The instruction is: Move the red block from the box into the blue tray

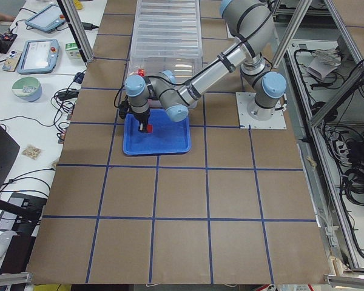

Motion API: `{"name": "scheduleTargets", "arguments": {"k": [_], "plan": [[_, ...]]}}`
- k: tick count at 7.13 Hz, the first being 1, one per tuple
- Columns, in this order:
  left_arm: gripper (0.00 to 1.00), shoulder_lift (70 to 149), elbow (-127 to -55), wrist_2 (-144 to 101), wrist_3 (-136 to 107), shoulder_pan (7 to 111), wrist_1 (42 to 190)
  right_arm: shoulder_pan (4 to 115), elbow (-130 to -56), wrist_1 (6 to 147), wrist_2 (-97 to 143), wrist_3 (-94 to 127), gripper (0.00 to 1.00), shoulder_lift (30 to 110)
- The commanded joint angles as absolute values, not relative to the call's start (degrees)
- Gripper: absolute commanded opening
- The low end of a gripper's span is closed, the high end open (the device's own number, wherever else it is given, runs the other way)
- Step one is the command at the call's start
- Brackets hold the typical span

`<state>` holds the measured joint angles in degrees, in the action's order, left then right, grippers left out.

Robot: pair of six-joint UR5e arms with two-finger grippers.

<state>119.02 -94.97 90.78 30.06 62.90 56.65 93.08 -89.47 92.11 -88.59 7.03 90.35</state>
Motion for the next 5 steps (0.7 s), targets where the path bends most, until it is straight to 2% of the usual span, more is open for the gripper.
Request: {"name": "scheduleTargets", "arguments": {"k": [1,5], "plan": [[1.00,118.8,-95.5,91.1,29.2,62.8,56.4,93.1,-89.5,92.0,-88.6,7.0,1.00,90.4],[1.00,106.6,-85.8,90.6,22.4,68.2,84.4,91.9,-89.0,91.8,-89.1,6.2,1.00,90.1]]}}
